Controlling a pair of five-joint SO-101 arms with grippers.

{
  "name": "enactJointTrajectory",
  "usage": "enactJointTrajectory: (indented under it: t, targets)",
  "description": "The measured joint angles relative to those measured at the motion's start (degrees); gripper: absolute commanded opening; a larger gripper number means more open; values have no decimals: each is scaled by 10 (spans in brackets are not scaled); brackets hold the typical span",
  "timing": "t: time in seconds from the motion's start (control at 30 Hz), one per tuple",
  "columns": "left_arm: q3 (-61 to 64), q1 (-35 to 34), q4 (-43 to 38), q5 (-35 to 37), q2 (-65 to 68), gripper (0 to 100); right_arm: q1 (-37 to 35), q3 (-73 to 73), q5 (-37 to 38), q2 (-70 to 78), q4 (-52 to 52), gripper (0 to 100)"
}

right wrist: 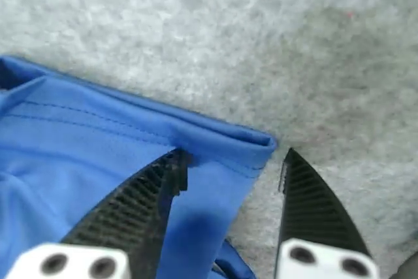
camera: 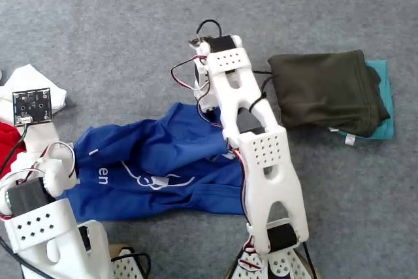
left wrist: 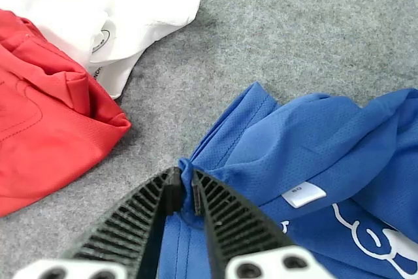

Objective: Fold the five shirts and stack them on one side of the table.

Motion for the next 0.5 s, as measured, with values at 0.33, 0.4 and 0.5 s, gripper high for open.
enactJointTrajectory:
  t: [0.33, 0.4, 0.5]
  targets:
    - [0, 0, 0, 0, 0, 29, 10, -16, -2, 13, -3, 14]
    - [0, 0, 0, 0, 0, 29, 16, -16, 5, 13, -5, 25]
    - [0, 0, 0, 0, 0, 29, 18, -16, 13, 14, -6, 25]
